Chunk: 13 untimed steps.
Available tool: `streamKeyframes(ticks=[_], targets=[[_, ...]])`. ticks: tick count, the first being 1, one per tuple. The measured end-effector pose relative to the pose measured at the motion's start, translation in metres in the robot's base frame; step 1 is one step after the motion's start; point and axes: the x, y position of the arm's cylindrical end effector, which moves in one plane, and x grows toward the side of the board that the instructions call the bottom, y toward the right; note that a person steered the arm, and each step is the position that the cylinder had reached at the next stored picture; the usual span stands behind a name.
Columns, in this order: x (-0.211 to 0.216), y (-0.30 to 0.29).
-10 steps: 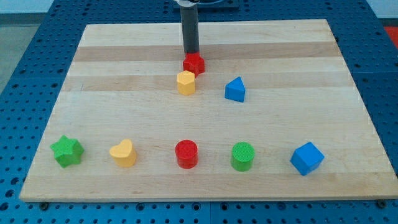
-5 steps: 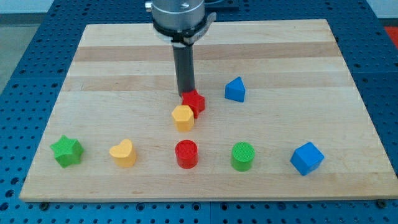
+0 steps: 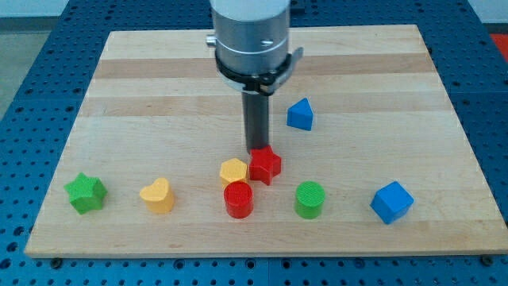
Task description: Push yellow hexagon along with the red star towards red circle
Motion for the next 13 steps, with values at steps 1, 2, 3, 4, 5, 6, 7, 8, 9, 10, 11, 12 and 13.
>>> streamKeyframes(ticks=[1,2,3,4,5,6,7,8,9,10,11,12,13], targets=[[0.010,0.031],[0.015,0.052],[0.018,0.061],[0.018,0.056],[0.018,0.039],[0.017,0.027],[0.017,0.025],[0.017,0.014],[0.024,0.014],[0.033,0.014],[0.035,0.014],[0.050,0.014],[0.062,0.014]])
